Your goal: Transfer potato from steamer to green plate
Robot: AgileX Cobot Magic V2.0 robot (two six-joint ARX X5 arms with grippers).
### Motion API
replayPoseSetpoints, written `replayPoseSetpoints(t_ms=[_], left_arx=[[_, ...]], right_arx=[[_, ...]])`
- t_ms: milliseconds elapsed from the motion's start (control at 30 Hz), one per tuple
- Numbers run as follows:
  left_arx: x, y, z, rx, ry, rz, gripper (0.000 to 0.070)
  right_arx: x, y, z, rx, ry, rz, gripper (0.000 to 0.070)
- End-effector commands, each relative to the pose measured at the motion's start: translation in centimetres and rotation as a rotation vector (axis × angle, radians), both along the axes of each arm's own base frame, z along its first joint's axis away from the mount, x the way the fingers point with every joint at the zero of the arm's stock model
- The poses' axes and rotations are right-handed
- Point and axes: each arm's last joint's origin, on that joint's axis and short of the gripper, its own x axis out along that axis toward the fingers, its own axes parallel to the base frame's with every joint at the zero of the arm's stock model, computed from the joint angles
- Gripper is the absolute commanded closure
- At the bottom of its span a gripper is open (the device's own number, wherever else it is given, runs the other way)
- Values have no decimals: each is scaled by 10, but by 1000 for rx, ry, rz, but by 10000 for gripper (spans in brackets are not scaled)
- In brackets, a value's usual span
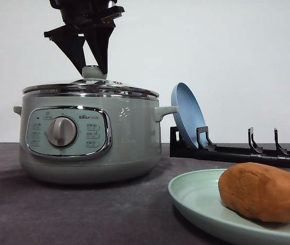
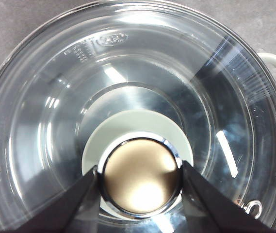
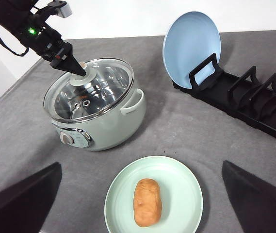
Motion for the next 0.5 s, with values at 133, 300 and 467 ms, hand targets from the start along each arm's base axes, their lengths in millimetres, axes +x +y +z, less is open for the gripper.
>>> replayPoseSetpoints(t_ms=[133, 300, 467], left_arx=[[10, -7, -15, 71, 4, -33, 697], [11, -8, -15, 68, -7, -39, 697], [11, -8, -15, 67, -12, -42, 697]], right_arx=[[-1, -1, 5, 13, -32, 10, 31], [0, 0, 8, 29, -62, 13, 31], [0, 0, 9, 34, -74, 14, 31]])
